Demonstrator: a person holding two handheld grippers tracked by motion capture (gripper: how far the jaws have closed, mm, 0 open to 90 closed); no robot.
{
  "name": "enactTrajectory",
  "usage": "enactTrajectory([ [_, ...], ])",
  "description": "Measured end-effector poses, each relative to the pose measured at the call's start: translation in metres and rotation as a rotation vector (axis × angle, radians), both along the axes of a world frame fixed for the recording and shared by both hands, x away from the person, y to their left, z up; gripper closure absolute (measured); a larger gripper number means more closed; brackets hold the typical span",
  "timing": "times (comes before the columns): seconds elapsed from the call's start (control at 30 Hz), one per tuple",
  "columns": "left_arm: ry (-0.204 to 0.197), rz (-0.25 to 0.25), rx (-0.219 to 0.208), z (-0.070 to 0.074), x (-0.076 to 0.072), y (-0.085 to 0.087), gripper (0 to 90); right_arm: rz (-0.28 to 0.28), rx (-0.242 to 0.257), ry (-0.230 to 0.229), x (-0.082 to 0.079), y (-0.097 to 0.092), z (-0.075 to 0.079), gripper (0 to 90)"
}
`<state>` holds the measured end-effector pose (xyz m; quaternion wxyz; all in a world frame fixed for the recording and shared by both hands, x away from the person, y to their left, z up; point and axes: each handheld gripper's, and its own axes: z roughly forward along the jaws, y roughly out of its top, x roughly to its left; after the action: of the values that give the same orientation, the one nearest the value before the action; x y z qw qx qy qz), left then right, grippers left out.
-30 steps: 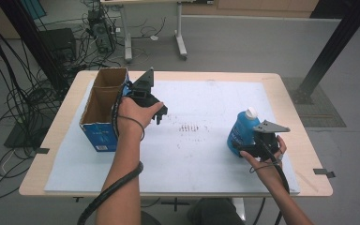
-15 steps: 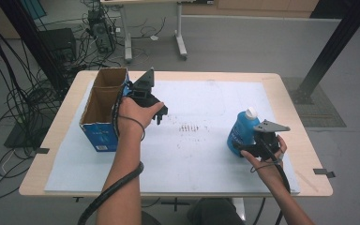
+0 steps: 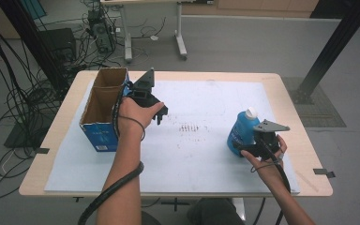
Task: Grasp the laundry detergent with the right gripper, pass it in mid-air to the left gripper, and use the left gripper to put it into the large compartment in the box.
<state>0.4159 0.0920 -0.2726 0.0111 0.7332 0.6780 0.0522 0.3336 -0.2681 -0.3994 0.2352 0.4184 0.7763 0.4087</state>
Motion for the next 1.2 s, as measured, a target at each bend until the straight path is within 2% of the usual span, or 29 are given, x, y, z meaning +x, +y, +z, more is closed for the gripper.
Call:
enactTrajectory([
  [1.2,-0.004,0.004,0.000,0.0019,-0.0012,0.0015,6.0,0.012,-0.014,0.009,0.0008,0.0014,0.0010,3.7],
])
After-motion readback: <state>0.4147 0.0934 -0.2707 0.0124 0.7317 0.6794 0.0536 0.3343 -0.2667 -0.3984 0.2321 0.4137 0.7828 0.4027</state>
